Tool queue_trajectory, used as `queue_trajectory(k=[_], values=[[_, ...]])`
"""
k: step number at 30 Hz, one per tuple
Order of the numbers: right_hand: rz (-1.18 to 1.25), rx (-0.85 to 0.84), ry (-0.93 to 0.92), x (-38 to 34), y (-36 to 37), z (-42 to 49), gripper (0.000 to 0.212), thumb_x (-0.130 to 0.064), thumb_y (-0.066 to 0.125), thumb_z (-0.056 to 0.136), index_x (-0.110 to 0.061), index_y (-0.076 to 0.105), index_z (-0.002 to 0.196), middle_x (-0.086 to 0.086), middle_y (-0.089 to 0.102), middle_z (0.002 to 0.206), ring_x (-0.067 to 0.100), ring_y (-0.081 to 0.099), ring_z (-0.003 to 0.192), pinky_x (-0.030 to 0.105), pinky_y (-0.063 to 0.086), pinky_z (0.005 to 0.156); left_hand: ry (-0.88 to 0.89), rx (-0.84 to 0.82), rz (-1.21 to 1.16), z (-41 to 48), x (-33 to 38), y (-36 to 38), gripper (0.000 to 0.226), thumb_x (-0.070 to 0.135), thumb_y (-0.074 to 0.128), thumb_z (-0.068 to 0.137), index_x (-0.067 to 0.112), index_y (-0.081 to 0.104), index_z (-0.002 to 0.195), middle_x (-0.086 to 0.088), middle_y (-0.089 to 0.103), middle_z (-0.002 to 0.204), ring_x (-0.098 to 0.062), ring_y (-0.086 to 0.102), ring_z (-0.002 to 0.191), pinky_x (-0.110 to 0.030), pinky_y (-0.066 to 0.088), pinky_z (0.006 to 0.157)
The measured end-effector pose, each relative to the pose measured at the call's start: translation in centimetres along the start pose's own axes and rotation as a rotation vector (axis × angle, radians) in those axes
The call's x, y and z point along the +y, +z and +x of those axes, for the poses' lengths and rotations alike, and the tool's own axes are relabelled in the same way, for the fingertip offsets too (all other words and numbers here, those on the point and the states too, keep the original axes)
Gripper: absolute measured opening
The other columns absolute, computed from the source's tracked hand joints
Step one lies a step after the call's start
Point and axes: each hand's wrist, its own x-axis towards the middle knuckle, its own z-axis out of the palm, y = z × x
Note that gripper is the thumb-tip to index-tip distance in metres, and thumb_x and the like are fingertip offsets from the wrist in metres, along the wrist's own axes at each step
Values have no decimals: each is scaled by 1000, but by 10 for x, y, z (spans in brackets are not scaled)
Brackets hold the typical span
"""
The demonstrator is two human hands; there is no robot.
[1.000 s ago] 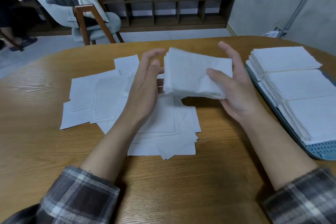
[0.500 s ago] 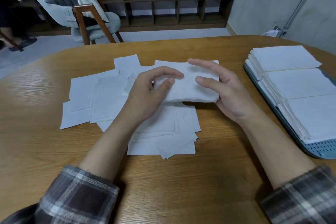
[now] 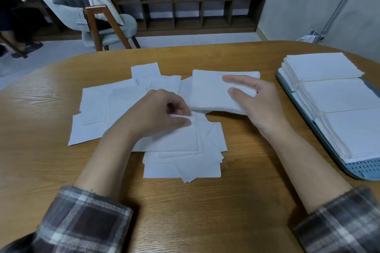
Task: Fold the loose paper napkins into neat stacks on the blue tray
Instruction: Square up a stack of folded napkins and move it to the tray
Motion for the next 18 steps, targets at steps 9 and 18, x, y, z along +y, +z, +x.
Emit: queue_trajectory(k=[9, 18], values=[[1, -7, -23, -1, -1, 1, 27, -10, 68, 100, -26, 80, 117, -29, 73, 115, -21, 57, 114, -4, 36, 91, 138, 95, -196, 1, 20, 17, 14, 26, 88, 85, 30, 80, 97, 10, 75, 88, -13, 68, 89, -26, 54, 79], [49, -236, -78, -5, 5, -5, 13, -21, 72, 100, -13, 81, 100, -9, 80, 102, 1, 70, 104, 12, 45, 93, 251, 372, -381, 1, 31, 29, 34, 20, 95, 75, 5, 67, 89, -4, 69, 86, -16, 64, 78, -15, 47, 73]])
